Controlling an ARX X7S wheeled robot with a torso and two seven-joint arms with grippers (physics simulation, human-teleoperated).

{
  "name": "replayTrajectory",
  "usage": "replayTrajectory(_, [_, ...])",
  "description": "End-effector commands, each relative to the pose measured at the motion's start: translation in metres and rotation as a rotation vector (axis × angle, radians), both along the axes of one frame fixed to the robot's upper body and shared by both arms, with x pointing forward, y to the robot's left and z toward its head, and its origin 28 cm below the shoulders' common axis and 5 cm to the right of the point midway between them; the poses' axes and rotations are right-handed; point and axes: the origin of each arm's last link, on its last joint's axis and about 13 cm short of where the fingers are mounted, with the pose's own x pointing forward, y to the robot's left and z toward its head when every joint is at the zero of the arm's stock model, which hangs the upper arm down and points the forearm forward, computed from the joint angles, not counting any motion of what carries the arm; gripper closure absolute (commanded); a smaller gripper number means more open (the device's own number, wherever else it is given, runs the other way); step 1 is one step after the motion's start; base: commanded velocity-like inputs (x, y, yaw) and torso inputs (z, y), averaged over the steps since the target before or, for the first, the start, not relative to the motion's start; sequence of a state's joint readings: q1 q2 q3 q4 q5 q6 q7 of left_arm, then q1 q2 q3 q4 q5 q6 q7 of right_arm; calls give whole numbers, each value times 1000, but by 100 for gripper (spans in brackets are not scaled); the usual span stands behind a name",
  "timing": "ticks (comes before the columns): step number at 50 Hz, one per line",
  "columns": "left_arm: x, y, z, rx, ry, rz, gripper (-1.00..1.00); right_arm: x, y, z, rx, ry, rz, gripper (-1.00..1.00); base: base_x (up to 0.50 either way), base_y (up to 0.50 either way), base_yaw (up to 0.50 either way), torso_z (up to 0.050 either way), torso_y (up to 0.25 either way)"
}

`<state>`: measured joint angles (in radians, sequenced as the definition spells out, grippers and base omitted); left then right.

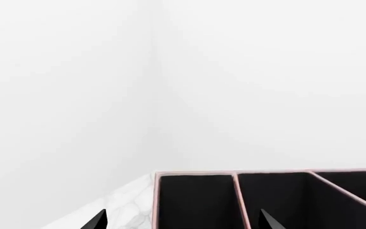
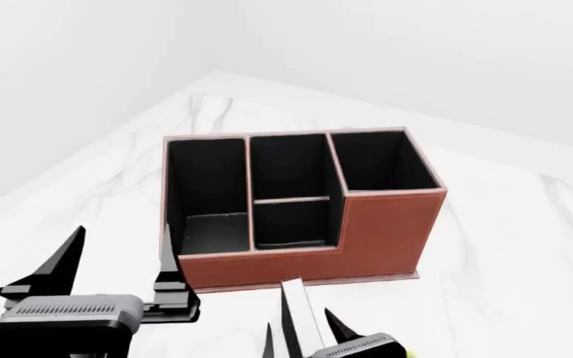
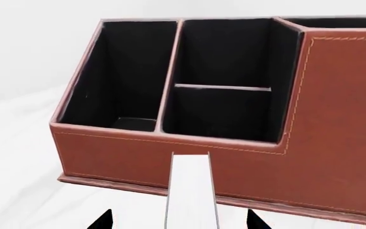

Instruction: Pick up the book and place it in the right compartment of the caddy.

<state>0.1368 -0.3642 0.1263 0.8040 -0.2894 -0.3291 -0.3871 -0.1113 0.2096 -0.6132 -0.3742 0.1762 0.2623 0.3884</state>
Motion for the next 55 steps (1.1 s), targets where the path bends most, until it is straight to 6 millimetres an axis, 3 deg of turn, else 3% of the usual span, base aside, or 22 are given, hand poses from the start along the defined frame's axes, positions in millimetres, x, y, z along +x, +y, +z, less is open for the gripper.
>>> replayTrajectory(1, [0, 0, 0, -1, 1, -1, -100, 0, 0, -1, -11, 26, -5, -100, 0, 0, 0, 0, 0])
replayTrajectory(30, [0, 0, -1, 0, 3, 0, -100, 0, 0, -12, -28, 117, -8, -100, 0, 0, 0, 0, 0])
replayTrajectory(34, [0, 0, -1, 1, 4, 0, -100, 0, 0, -6, -30, 117, -7, -100, 0, 0, 0, 0, 0])
replayTrajectory(35, [0, 0, -1, 0, 3, 0, -100, 0, 0, -6, -30, 115, -7, 100, 0, 0, 0, 0, 0])
replayTrajectory(39, [0, 0, -1, 1, 4, 0, -100, -1, 0, -12, -28, 110, -5, 100, 0, 0, 0, 0, 0])
replayTrajectory(55, [1, 0, -2, 1, 6, 0, -100, 0, 1, -5, -22, 99, 1, 100, 0, 0, 0, 0, 0])
